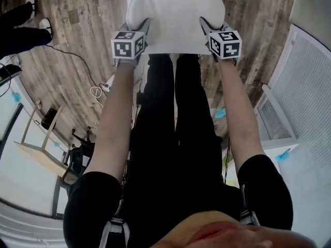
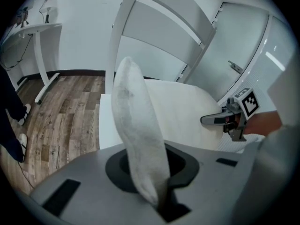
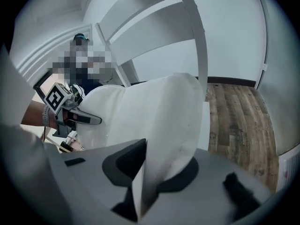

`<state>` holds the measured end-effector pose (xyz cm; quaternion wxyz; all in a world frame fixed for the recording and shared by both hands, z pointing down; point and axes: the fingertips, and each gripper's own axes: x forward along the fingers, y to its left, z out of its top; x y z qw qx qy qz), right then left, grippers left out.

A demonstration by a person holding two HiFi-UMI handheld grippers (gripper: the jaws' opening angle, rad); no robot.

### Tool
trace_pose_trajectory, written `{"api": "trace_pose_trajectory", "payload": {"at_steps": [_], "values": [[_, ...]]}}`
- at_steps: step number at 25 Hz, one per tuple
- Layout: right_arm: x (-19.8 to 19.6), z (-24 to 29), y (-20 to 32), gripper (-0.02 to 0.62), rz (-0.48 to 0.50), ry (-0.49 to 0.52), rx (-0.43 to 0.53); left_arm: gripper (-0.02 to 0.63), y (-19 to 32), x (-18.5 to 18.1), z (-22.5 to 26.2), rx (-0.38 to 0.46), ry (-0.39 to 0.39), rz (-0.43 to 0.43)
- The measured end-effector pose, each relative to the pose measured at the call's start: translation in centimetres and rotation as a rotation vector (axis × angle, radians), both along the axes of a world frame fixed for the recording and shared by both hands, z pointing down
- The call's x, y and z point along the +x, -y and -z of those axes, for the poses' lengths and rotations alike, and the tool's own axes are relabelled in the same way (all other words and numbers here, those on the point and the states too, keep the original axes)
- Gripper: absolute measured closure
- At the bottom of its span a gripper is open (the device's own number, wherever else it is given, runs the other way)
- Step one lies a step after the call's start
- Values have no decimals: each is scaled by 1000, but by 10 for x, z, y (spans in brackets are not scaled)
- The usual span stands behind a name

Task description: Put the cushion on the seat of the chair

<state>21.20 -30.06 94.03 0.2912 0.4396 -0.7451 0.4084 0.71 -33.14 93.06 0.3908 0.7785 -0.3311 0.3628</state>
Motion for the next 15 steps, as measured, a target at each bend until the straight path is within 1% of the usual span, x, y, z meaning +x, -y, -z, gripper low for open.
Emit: {"api": "trace_pose_trajectory", "payload": {"at_steps": [5, 12, 15], "values": [[4, -14, 4, 500, 6, -39, -21, 538, 8, -1, -15, -25, 36, -41], [9, -27, 10, 475, 0, -88, -45, 505, 17, -6, -31, -44, 64, -40], [13, -33, 13, 440, -15, -109, -51, 471, 20, -11, -38, -52, 83, -23]]}}
